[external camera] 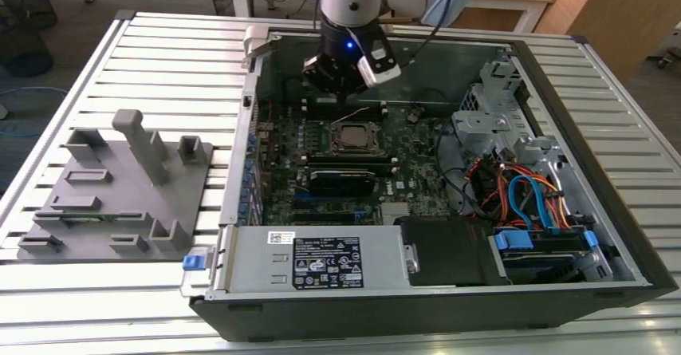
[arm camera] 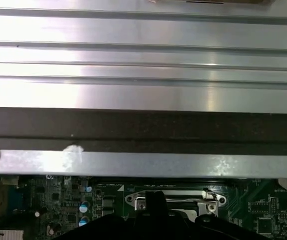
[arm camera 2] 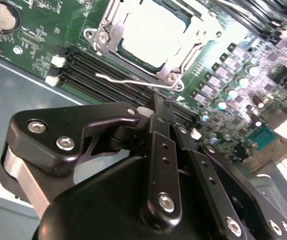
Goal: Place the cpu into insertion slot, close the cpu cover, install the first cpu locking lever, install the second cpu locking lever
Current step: 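Install the first cpu locking lever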
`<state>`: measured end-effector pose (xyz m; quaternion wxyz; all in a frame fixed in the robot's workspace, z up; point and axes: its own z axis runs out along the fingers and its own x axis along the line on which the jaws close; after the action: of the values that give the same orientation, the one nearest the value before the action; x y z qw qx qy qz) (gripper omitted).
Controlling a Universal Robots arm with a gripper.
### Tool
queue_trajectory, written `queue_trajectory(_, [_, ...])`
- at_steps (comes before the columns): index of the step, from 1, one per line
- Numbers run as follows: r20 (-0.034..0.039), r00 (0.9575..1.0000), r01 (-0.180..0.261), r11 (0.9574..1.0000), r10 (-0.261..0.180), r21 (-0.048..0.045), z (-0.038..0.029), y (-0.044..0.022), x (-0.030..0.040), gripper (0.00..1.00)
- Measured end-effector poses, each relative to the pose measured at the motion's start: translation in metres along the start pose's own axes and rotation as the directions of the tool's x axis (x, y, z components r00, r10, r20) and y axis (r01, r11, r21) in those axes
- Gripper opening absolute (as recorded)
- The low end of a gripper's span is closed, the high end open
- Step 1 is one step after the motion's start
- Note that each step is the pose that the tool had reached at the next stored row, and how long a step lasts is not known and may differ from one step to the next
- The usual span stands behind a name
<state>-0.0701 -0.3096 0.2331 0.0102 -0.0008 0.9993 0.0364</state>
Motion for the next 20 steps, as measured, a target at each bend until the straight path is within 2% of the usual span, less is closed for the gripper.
queue_trajectory(12, [0.0,1.0,0.0,1.0,0.0,-0.0001,0.0083,0.0048,-0.0129,0.1])
queue_trajectory(20, [0.0001,1.0,0.0,1.0,0.0,-0.0002,0.0125,0.0066,-0.017,0.1])
